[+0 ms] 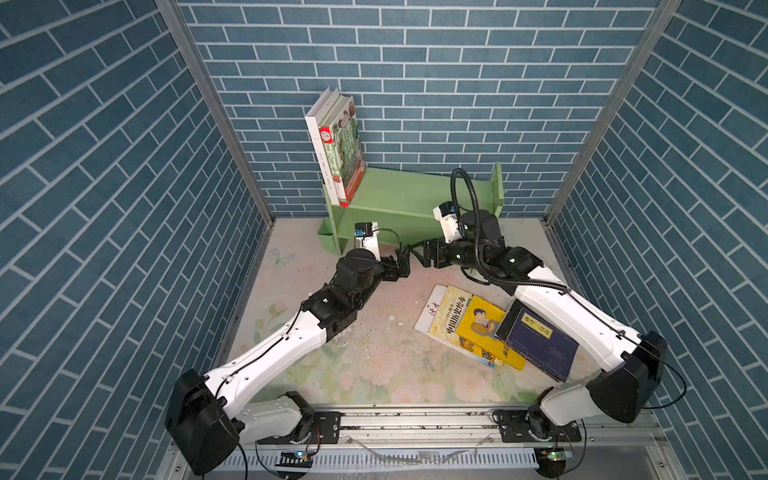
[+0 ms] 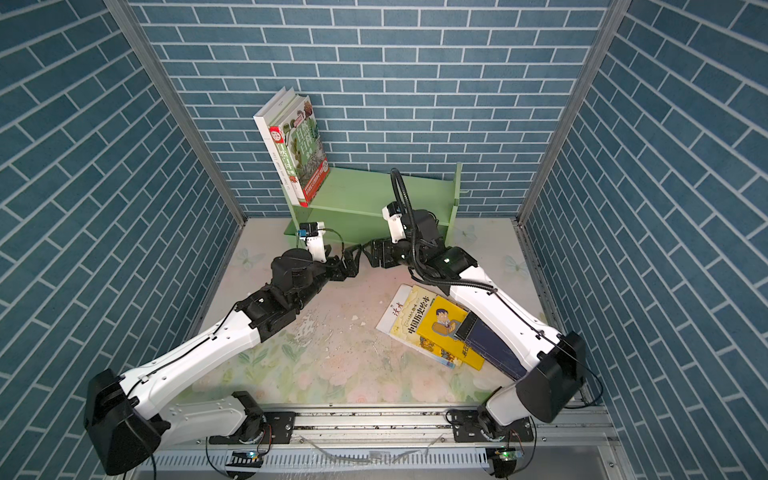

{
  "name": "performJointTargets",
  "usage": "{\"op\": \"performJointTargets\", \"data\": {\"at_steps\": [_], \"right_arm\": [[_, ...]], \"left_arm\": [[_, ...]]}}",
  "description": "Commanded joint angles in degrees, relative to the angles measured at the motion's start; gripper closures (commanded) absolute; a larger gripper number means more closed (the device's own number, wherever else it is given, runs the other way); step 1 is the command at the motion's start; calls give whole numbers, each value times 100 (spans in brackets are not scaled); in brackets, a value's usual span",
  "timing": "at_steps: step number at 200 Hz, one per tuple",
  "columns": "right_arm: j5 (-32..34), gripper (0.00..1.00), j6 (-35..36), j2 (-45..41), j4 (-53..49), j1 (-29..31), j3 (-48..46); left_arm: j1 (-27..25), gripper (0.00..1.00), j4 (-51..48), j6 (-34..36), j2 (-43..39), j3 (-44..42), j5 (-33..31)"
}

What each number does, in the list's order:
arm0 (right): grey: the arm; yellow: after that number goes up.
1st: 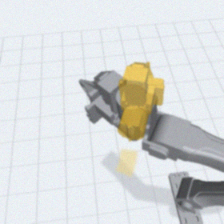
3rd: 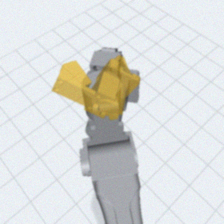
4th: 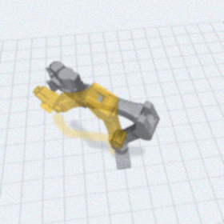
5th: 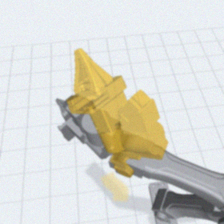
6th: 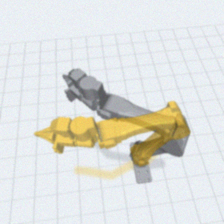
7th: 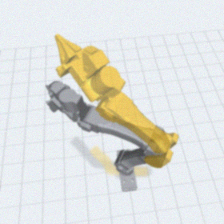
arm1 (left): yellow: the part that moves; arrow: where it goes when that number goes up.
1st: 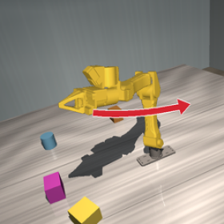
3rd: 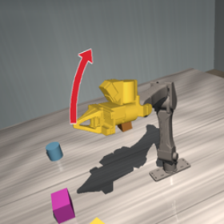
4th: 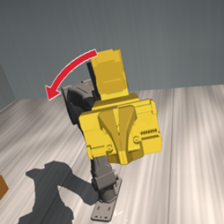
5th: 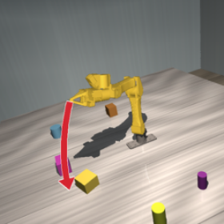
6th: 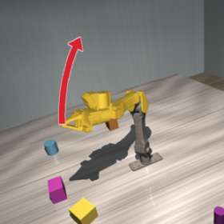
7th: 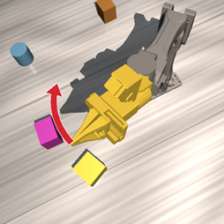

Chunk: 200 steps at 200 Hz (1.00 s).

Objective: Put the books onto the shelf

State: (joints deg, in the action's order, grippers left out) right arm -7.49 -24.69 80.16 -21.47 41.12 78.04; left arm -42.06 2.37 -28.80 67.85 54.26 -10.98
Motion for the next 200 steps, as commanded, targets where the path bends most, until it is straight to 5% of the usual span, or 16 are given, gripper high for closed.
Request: {"op": "performJointTargets", "data": {"at_steps": [1, 60, 93, 129, 200], "right_arm": [[947, 16, -585, -801, -304, -10, -728], [1587, 16, -1779, -1642, -1071, -19, -2093], [1641, 16, -1925, -1756, -1150, -23, -2465], [1690, 16, -2034, -1758, -1017, -51, -2756], [1232, 16, -2175, -1638, -200, -603, -3536]], "left_arm": [[-216, 0, -649, -654, -181, -420, 452], [-1513, 0, -390, -1619, 34, -934, 576], [-1271, 0, 1448, -2059, 194, -1652, 1821], [-973, 0, -50, -2409, 690, -1169, 1893], [-758, 0, -562, -3013, 2107, -880, 2278]]}}
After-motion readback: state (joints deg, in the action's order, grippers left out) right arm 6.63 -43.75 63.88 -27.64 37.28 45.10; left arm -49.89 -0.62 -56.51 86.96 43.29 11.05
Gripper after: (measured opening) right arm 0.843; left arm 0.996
